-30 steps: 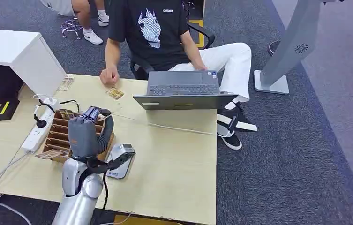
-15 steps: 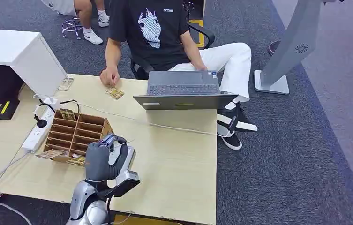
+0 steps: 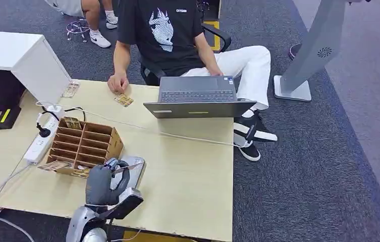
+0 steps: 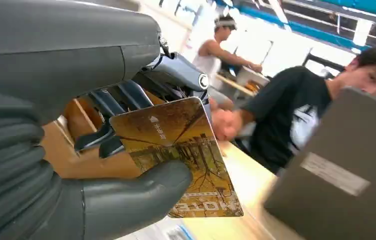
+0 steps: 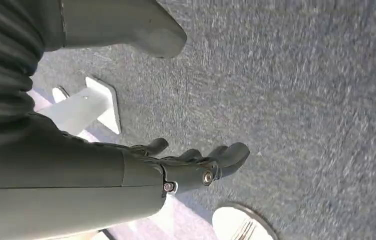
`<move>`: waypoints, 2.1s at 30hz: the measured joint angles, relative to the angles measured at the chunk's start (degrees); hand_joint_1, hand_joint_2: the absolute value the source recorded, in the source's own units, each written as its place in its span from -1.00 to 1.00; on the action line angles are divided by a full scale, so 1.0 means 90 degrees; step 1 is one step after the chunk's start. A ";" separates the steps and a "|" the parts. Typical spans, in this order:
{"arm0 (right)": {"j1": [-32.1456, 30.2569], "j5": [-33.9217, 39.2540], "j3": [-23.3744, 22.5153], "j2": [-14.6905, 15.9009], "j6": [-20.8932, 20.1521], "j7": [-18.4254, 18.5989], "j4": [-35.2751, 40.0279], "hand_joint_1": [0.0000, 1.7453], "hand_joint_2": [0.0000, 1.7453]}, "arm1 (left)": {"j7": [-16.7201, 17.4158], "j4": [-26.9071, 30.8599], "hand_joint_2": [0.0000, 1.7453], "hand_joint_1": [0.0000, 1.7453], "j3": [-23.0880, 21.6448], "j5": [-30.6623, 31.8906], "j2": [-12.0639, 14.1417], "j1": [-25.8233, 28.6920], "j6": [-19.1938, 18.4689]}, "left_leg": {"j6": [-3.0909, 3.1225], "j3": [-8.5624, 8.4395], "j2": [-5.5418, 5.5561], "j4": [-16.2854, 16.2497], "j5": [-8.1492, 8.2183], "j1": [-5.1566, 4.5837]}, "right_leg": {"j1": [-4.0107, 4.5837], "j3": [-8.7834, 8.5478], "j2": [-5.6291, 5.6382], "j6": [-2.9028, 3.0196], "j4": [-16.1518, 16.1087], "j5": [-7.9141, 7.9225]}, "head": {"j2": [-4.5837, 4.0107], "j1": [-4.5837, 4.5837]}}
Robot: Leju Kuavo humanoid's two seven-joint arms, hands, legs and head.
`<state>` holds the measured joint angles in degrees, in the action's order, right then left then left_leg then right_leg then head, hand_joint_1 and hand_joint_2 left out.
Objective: Pass the card to the sensor for recognition and then transmit it.
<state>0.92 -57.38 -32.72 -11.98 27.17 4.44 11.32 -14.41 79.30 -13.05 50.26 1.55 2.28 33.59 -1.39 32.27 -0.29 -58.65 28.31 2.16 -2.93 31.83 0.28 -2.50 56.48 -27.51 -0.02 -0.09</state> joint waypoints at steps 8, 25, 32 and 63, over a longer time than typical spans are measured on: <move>-0.0020 -0.0007 -0.0097 0.0034 -0.0056 0.0031 0.0019 -1.00 1.00 | 0.1565 -0.0761 1.00 1.00 0.0679 0.2260 0.0240 -0.0052 0.0467 | 0.0000 -0.0003 0.0000 0.0000 -0.0002 0.0000 | 0.0000 -0.0001 0.0000 0.0001 0.0001 0.0001 | 0.0000 0.0000; -0.0014 -0.0012 -0.0197 0.0034 -0.0051 0.0029 0.0039 -1.00 1.00 | 0.1694 -0.1382 1.00 1.00 0.1142 0.2490 0.0328 -0.0138 0.0535 | 0.0000 -0.0004 0.0000 0.0000 -0.0002 0.0001 | 0.0000 -0.0002 -0.0001 0.0001 0.0001 0.0001 | 0.0000 0.0000; -0.0013 -0.0102 -0.0211 0.0034 -0.0061 0.0034 0.0046 -1.00 1.00 | 0.1766 -0.1450 1.00 1.00 0.1142 0.2676 0.0308 -0.0159 0.0431 | 0.0000 -0.0004 0.0001 0.0000 -0.0002 0.0000 | 0.0000 -0.0003 -0.0001 0.0001 0.0001 0.0001 | 0.0000 0.0000; 0.0004 -0.0442 -0.0240 -0.0005 0.0143 0.0036 0.0053 -1.00 1.00 | -0.0643 0.0506 1.00 1.00 0.1215 0.2666 -0.0617 0.0038 0.0678 | 0.0001 -0.0002 0.0008 -0.0001 -0.0001 -0.0004 | -0.0004 -0.0004 -0.0009 -0.0001 -0.0002 0.0002 | 0.0000 0.0000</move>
<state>0.95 -61.35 -34.88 -12.02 28.46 4.76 11.80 -20.20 83.85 -2.12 74.25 -4.00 2.62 39.69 -1.37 32.25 -0.21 -58.65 28.30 2.12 -2.96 31.80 0.20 -2.51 56.47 -27.49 -0.02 -0.09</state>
